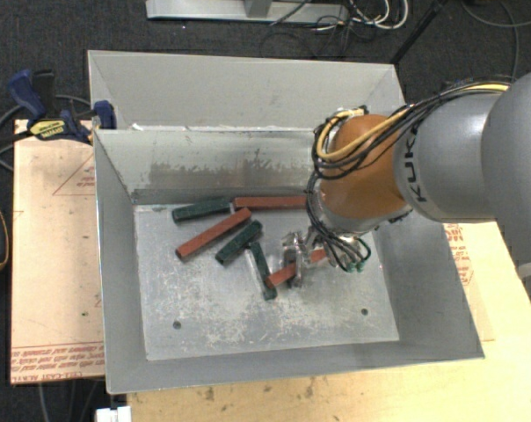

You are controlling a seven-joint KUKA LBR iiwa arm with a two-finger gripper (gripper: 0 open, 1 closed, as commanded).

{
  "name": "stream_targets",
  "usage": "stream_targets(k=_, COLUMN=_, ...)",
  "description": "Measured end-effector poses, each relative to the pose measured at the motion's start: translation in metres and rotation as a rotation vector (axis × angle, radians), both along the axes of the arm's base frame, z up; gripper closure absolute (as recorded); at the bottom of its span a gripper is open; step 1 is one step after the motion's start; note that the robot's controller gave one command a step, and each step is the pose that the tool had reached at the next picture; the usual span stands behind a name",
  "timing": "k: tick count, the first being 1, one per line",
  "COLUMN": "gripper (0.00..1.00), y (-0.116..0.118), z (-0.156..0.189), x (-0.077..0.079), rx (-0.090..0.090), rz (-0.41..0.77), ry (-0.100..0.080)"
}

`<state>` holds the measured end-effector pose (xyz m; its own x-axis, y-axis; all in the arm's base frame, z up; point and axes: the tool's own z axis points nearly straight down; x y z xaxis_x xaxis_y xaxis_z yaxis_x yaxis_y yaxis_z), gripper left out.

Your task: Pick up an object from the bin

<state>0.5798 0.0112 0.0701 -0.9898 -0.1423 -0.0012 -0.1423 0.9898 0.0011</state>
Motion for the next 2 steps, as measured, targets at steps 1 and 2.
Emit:
stream_targets(k=1, gripper=1.00, y=0.021, z=0.000, x=-0.009, rx=0.000, rz=0.046, ry=-0.001)
stream_targets(k=2, gripper=1.00, y=0.018, z=0.144, x=0.012, rx=-0.001, rz=0.057, ry=-0.012)
